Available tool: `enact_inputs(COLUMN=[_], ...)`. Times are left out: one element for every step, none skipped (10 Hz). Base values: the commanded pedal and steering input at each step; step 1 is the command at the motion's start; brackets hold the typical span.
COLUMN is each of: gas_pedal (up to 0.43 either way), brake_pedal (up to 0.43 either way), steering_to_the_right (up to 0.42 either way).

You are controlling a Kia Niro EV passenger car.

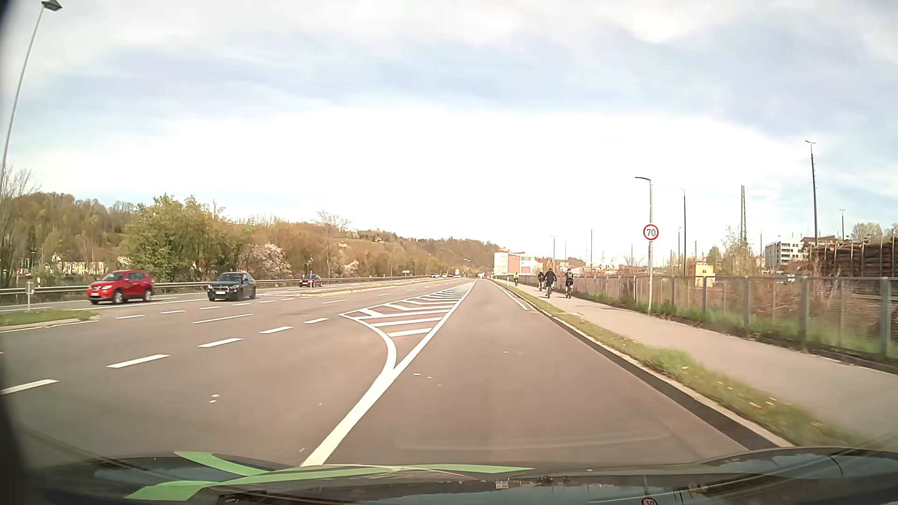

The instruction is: Follow the waypoints while adhering to traffic rules and regulations

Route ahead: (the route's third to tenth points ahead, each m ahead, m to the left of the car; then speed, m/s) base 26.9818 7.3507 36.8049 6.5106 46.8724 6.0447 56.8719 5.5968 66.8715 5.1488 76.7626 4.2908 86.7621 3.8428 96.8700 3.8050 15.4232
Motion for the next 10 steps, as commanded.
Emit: enact_inputs(gas_pedal=[0.087, 0.118, 0.130, 0.138, 0.150, 0.157, 0.169, 0.169, 0.157, 0.138], brake_pedal=[0.000, 0.000, 0.000, 0.000, 0.000, 0.000, 0.000, 0.000, 0.000, 0.000], steering_to_the_right=[-0.001, -0.001, -0.001, -0.001, -0.001, -0.001, -0.001, -0.001, -0.001, -0.001])
